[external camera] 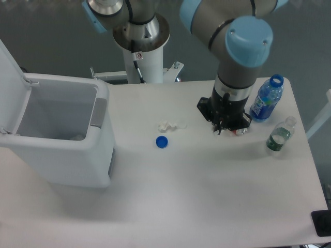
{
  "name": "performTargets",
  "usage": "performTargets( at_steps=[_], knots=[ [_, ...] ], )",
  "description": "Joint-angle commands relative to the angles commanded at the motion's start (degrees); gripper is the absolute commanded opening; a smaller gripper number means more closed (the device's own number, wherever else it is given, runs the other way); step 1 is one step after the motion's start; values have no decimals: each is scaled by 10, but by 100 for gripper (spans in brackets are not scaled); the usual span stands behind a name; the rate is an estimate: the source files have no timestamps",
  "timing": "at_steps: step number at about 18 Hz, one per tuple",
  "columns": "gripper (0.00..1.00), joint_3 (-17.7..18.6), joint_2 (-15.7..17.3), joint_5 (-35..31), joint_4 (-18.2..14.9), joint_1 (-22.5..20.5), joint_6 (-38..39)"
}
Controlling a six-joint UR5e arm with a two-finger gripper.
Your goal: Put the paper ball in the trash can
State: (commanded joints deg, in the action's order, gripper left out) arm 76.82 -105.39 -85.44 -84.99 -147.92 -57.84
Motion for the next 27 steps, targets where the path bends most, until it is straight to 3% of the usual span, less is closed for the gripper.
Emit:
performTargets(
  at_steps=[6,13,19,24,27],
  knots=[
    [0,14,85,83,-30,14,29],
    [0,42,134,164,-30,49,48],
    [0,43,137,186,-6,130,121],
    [0,48,126,195,27,170,154],
    [11,57,119,196,40,188,153]
  ],
)
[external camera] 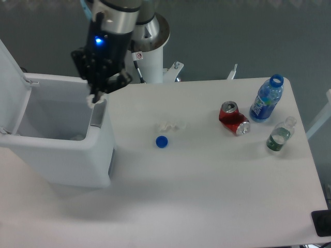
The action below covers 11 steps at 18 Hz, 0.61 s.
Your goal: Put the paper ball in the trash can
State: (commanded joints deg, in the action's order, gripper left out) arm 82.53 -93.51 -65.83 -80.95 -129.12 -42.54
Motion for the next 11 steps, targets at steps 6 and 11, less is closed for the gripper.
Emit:
performTargets(
  at_steps=[6,11],
  knots=[
    [64,11,-9,0,12,28,-3],
    [100,11,-8,-1,13,32,0]
  ],
)
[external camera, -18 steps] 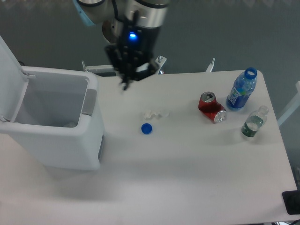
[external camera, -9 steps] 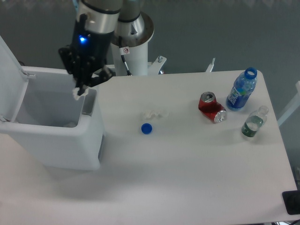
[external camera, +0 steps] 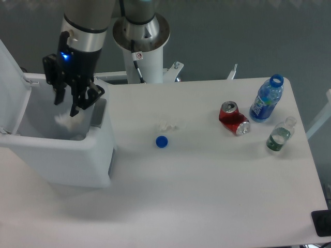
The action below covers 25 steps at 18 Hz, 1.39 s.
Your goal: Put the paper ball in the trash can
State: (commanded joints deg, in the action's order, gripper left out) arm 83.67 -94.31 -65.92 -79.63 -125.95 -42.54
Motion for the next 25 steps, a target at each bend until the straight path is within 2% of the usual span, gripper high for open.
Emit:
performTargets(
  at_steps=[4,6,14,17,20,22,25],
  knots=[
    [100,-1,-2,-4,-2,-3,1],
    [100,3,-1,-5,-4,-19,3],
    [100,2,4,-4,2,-165,-11],
    [100,-1,-7,-26,3,-215,-60],
    [100,-3,-28,-101,0,-230,-105],
    [100,-3,-46,-118,1,-247,-136],
    [100,-1,-67,-133,2,-273,-226]
  ],
)
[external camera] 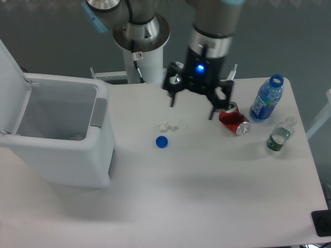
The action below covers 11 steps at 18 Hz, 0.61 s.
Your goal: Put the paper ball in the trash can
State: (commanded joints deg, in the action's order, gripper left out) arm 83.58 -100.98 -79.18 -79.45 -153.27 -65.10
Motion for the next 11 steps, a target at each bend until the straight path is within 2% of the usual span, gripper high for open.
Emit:
performTargets(
  at_steps=[3,5,11],
  knots=[
    [100,-2,-28,-40,2,-4,-37],
    [100,-2,-51,-47,24,-13,-68],
    [100,-13,-110,-85,34,-11,-86]
  ],
)
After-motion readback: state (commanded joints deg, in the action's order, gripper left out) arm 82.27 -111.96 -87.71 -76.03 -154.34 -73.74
